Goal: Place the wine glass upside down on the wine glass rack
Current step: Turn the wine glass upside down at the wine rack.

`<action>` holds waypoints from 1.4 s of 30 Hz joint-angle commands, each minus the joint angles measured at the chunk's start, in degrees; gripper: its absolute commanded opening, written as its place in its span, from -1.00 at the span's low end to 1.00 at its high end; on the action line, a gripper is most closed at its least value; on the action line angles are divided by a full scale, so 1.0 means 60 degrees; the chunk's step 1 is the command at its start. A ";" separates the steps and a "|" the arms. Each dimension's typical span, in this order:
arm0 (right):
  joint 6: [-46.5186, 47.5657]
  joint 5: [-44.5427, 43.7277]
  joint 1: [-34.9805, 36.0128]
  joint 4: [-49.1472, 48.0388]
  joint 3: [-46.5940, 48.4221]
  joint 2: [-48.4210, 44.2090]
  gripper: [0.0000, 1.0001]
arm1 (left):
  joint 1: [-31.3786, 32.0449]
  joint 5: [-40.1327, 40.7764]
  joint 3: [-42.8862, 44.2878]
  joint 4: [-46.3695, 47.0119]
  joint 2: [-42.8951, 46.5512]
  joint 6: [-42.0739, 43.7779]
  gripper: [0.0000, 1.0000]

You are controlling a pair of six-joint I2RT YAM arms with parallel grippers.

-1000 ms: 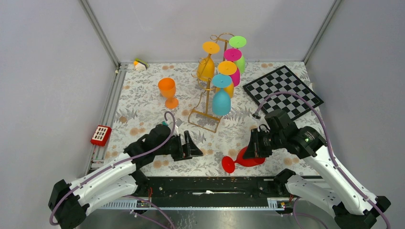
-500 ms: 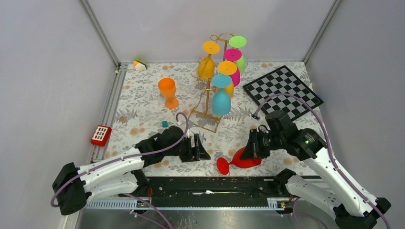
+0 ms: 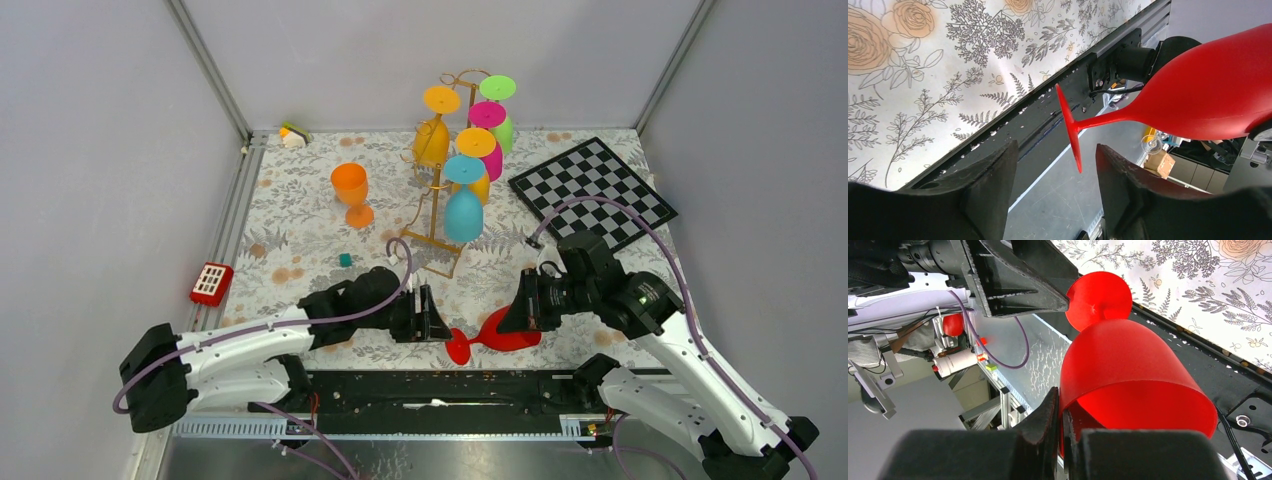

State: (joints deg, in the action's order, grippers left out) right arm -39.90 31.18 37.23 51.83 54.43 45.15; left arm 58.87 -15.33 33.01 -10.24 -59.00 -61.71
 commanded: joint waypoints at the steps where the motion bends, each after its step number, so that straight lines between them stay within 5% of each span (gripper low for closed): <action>1: -0.0144 0.0311 0.0051 -0.0412 0.0014 -0.0086 -1.00 | 0.0299 0.0212 0.0560 0.0696 -0.0457 -0.0194 0.14; 10: -0.0234 0.0290 0.0047 -0.0540 -0.0083 -0.0212 -1.00 | 0.1012 0.0651 0.0943 0.0707 -0.1363 -0.0554 -0.32; 16: -0.0244 0.0119 0.0057 -0.0509 -0.0207 -0.0329 -1.00 | 0.1181 0.0696 0.1143 0.0702 -0.1563 -0.0414 -0.83; 24: -0.0201 0.0091 0.0050 -0.0517 -0.0254 -0.0332 -0.92 | 0.1189 0.1032 0.1011 0.0711 -0.1230 -0.0350 -1.00; 29: -0.0069 -0.0015 0.0047 -0.0510 -0.0294 -0.0296 -0.50 | 0.1203 0.1135 0.0916 0.0711 -0.1057 -0.0336 -1.00; 33: -0.0032 -0.0158 0.0060 -0.0472 -0.0356 -0.0377 0.24 | 0.1197 0.1219 0.0830 0.0643 -0.0809 -0.0320 -1.00; 35: 0.0033 -0.0264 0.0045 -0.0357 -0.0327 -0.0466 0.95 | 0.1191 0.1348 0.0827 0.0441 -0.0625 -0.0247 -1.00; 42: 0.0459 -0.0870 0.0064 0.0403 0.0013 -0.0585 0.99 | 0.1174 0.2466 0.1015 -0.0683 0.0384 0.0369 -1.00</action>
State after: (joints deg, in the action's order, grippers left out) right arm -39.72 29.15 37.23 51.55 52.47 42.15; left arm 65.58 -5.30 37.47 -12.51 -61.08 -63.07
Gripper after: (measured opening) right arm 0.993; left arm 0.036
